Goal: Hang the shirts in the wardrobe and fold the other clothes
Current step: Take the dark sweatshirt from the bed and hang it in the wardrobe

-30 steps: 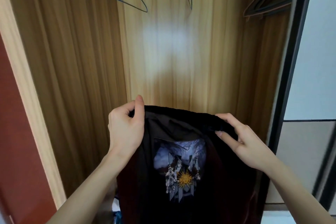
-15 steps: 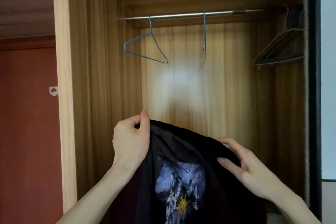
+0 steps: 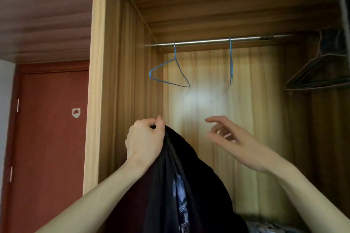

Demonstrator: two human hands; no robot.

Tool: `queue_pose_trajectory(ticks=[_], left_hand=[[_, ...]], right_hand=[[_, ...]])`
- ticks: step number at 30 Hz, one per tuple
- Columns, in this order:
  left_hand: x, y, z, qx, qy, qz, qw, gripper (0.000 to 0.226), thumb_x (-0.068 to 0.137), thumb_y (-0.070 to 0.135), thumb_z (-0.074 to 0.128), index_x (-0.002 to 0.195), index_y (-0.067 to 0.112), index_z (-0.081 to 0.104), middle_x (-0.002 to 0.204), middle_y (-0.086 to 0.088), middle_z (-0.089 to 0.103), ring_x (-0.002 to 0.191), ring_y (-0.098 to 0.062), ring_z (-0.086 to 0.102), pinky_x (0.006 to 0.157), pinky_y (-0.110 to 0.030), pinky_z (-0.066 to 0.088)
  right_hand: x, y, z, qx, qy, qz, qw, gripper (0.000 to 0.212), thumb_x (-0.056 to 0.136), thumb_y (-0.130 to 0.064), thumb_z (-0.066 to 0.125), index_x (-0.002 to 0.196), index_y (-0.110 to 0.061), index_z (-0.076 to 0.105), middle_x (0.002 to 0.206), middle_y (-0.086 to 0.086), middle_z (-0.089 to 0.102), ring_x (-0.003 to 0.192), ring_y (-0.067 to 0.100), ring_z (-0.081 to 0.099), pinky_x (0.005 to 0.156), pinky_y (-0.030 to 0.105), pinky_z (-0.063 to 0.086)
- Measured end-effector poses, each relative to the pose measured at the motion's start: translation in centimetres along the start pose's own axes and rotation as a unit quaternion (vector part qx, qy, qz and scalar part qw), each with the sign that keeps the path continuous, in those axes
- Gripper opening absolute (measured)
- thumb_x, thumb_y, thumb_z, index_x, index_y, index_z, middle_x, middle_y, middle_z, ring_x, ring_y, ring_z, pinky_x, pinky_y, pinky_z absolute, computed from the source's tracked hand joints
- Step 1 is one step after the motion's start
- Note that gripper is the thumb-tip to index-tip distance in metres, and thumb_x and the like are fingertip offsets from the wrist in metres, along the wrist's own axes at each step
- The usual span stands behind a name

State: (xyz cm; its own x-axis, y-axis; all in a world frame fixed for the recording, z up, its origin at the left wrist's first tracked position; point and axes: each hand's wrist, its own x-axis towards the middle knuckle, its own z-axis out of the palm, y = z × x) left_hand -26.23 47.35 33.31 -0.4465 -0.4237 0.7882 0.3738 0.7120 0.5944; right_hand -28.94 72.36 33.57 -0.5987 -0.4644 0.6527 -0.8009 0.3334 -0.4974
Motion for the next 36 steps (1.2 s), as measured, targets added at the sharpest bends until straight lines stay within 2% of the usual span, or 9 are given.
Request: queue_pose_trajectory(ticks=[4, 8, 16, 19, 22, 24, 27, 32, 36], left_hand=[[0.6, -0.8, -0.4, 0.021, -0.025, 0.010, 0.999, 0.057, 0.100, 0.039, 0.052, 0.046, 0.025, 0.045, 0.042, 0.006, 0.036, 0.052, -0.022, 0.041, 0.059, -0.035, 0.040], [1.1, -1.9, -0.5, 0.052, -0.051, 0.011, 0.997, 0.054, 0.100, 0.042, 0.052, 0.048, 0.027, 0.049, 0.042, 0.005, 0.038, 0.054, -0.025, 0.044, 0.066, -0.038, 0.049], [4.3, -2.8, -0.7, 0.059, -0.069, 0.031, 0.995, 0.052, 0.098, 0.043, 0.052, 0.051, 0.024, 0.047, 0.045, 0.005, 0.040, 0.053, -0.021, 0.044, 0.068, -0.039, 0.053], [5.1, -2.6, -0.7, 0.058, -0.069, 0.044, 0.995, 0.055, 0.099, 0.041, 0.052, 0.050, 0.017, 0.044, 0.045, 0.005, 0.041, 0.050, -0.017, 0.043, 0.060, -0.034, 0.046], [5.6, -2.6, -0.7, 0.065, -0.066, 0.058, 0.994, 0.055, 0.099, 0.042, 0.052, 0.053, 0.012, 0.042, 0.048, 0.002, 0.043, 0.052, -0.019, 0.046, 0.060, -0.035, 0.046], [5.8, -2.9, -0.7, 0.061, -0.067, 0.064, 0.994, 0.055, 0.098, 0.042, 0.052, 0.053, 0.012, 0.041, 0.048, 0.001, 0.042, 0.052, -0.020, 0.045, 0.063, -0.038, 0.051], [5.8, -3.3, -0.5, 0.053, -0.075, 0.065, 0.994, 0.055, 0.098, 0.041, 0.052, 0.052, 0.012, 0.041, 0.048, 0.002, 0.041, 0.050, -0.019, 0.043, 0.065, -0.040, 0.054], [5.4, -3.2, -0.3, 0.050, -0.079, 0.060, 0.994, 0.055, 0.099, 0.042, 0.052, 0.053, 0.012, 0.042, 0.048, 0.002, 0.041, 0.052, -0.020, 0.045, 0.066, -0.037, 0.052], [5.0, -3.2, -0.1, 0.061, -0.083, 0.069, 0.992, 0.054, 0.099, 0.042, 0.051, 0.056, 0.010, 0.044, 0.050, 0.001, 0.041, 0.054, -0.020, 0.043, 0.064, -0.037, 0.049]], right_hand=[[8.6, -3.9, 1.7, 0.116, 0.075, 0.030, 0.990, 0.027, 0.101, -0.054, 0.055, 0.115, -0.034, 0.067, 0.117, -0.012, 0.069, 0.107, 0.001, 0.064, 0.100, 0.029, 0.048], [18.0, -7.3, 3.7, 0.153, 0.086, 0.061, 0.982, 0.038, 0.103, -0.048, 0.054, 0.128, -0.019, 0.059, 0.131, -0.002, 0.064, 0.125, 0.015, 0.058, 0.116, 0.042, 0.041], [30.0, -9.2, 7.5, 0.119, 0.141, 0.136, 0.973, 0.078, 0.096, -0.052, 0.061, 0.153, -0.006, 0.035, 0.149, 0.012, 0.051, 0.139, 0.035, 0.048, 0.112, 0.045, 0.040], [32.5, -9.0, 8.3, 0.130, 0.146, 0.162, 0.967, 0.072, 0.090, -0.036, 0.072, 0.145, -0.001, 0.042, 0.138, 0.014, 0.061, 0.124, 0.033, 0.062, 0.101, 0.040, 0.047], [34.5, -8.5, 8.6, 0.163, 0.183, 0.172, 0.954, 0.025, 0.089, -0.011, 0.066, 0.110, 0.001, 0.062, 0.101, 0.010, 0.072, 0.083, 0.024, 0.069, 0.079, 0.032, 0.054], [34.9, -8.3, 8.2, 0.177, 0.205, 0.172, 0.947, 0.006, 0.095, -0.005, 0.056, 0.100, -0.007, 0.057, 0.091, 0.009, 0.060, 0.078, 0.025, 0.058, 0.064, 0.028, 0.047], [35.2, -8.3, 7.4, 0.207, 0.192, 0.151, 0.947, 0.010, 0.100, 0.000, 0.050, 0.104, -0.008, 0.053, 0.087, 0.009, 0.049, 0.092, 0.027, 0.050, 0.060, 0.031, 0.043], [35.4, -5.7, 6.7, 0.186, 0.239, 0.135, 0.944, 0.011, 0.098, -0.002, 0.051, 0.100, -0.012, 0.048, 0.096, 0.013, 0.053, 0.076, 0.027, 0.051, 0.060, 0.032, 0.041], [34.2, -2.9, 5.2, 0.157, 0.254, 0.110, 0.948, 0.015, 0.105, -0.016, 0.049, 0.112, -0.008, 0.059, 0.077, 0.006, 0.055, 0.066, 0.020, 0.051, 0.068, 0.036, 0.044]])
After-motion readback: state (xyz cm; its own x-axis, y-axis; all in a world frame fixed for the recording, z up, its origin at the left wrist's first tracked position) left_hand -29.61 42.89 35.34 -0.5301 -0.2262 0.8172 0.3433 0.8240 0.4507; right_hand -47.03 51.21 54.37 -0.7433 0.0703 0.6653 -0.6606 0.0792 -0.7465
